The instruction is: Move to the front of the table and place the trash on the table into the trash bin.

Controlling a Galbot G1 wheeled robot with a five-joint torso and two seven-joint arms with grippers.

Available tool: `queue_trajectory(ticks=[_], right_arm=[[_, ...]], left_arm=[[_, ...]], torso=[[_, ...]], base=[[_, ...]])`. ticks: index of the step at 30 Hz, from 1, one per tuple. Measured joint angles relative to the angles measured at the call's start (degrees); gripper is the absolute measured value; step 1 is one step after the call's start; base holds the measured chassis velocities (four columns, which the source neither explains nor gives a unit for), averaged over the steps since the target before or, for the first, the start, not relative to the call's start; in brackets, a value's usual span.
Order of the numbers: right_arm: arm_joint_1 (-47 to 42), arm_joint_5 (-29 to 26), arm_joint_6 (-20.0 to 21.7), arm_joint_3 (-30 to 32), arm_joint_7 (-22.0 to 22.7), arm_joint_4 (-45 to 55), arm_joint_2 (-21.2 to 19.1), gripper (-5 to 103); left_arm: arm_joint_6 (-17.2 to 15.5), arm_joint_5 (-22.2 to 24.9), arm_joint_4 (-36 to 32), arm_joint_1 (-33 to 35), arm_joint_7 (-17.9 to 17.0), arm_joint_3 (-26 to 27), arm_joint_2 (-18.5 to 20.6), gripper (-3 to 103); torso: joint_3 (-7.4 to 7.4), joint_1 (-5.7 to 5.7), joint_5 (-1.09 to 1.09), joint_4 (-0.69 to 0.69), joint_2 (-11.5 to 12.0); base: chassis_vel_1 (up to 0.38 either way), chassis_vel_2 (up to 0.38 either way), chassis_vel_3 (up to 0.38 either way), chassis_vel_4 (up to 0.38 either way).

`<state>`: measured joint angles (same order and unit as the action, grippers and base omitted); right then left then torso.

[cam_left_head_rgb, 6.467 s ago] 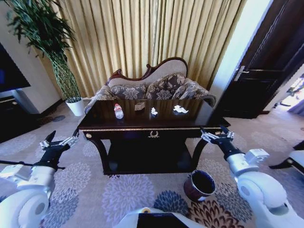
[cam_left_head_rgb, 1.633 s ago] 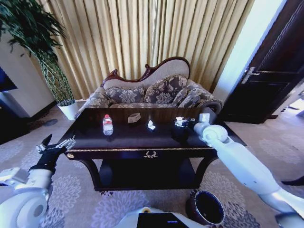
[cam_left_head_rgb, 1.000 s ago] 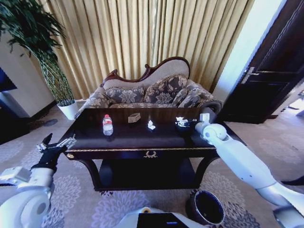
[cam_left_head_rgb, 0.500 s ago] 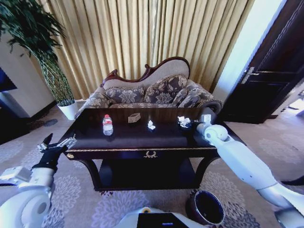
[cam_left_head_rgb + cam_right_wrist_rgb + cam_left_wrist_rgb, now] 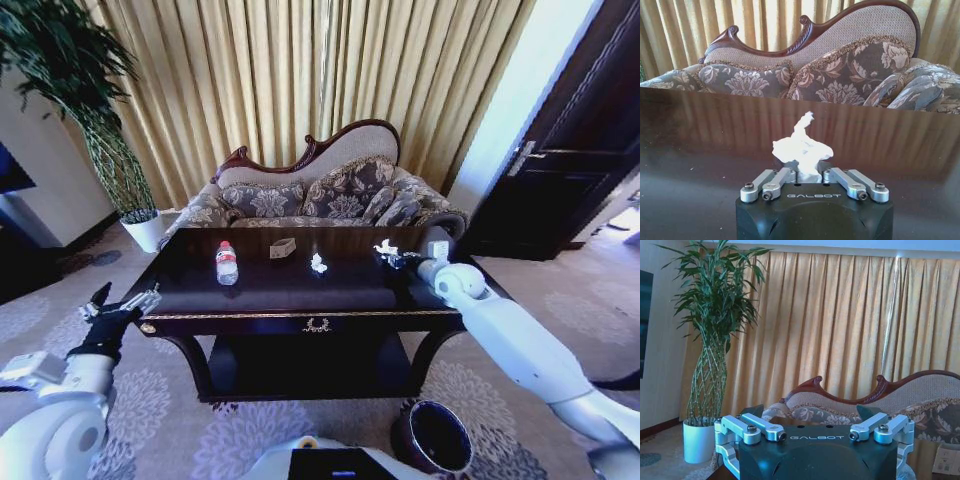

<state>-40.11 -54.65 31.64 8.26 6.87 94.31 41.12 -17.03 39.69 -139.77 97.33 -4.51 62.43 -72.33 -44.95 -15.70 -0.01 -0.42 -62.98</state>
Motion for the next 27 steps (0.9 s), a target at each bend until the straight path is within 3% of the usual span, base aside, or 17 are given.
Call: queue_trajectory(ticks=[2,4,7,16,27], right_arm=[[-0.6,-0.07,-0.01,0.56,-0.16,0.38,-0.1,11],[-0.75,-0.07,-0.02,0.7,-0.19,0.47,-0.12,11],[-1.54,-0.08,-0.27,1.49,-0.32,0.78,-0.31,1],[-3.41,-0.07,-1.45,3.82,-0.35,2.34,-0.94,0],[-16.52,4.44,-10.11,15.78,0.98,13.76,-1.52,0]], left_arm=[[-0.02,0.04,-0.15,0.14,0.01,0.15,0.02,100],[-0.02,0.04,-0.17,0.18,0.01,0.18,0.02,100],[-0.02,0.04,-0.49,0.47,0.02,0.3,0.0,100],[-0.02,0.04,-0.85,0.52,0.04,0.32,-0.22,100],[0.02,0.17,-0.71,-0.19,0.03,0.34,-0.15,100]], torso=[[0.0,0.0,0.01,0.0,0.0],[0.0,0.0,0.0,0.0,0.0],[0.0,0.0,0.0,0.0,0.0],[-0.01,0.0,0.01,0.0,0.0],[0.0,0.0,0.0,0.0,0.0]], base=[[0.0,0.0,0.0,0.0],[0.0,0.0,0.0,0.0],[0.0,0.0,0.0,0.0],[0.0,0.0,0.0,0.0],[0.0,0.0,0.0,0.0]])
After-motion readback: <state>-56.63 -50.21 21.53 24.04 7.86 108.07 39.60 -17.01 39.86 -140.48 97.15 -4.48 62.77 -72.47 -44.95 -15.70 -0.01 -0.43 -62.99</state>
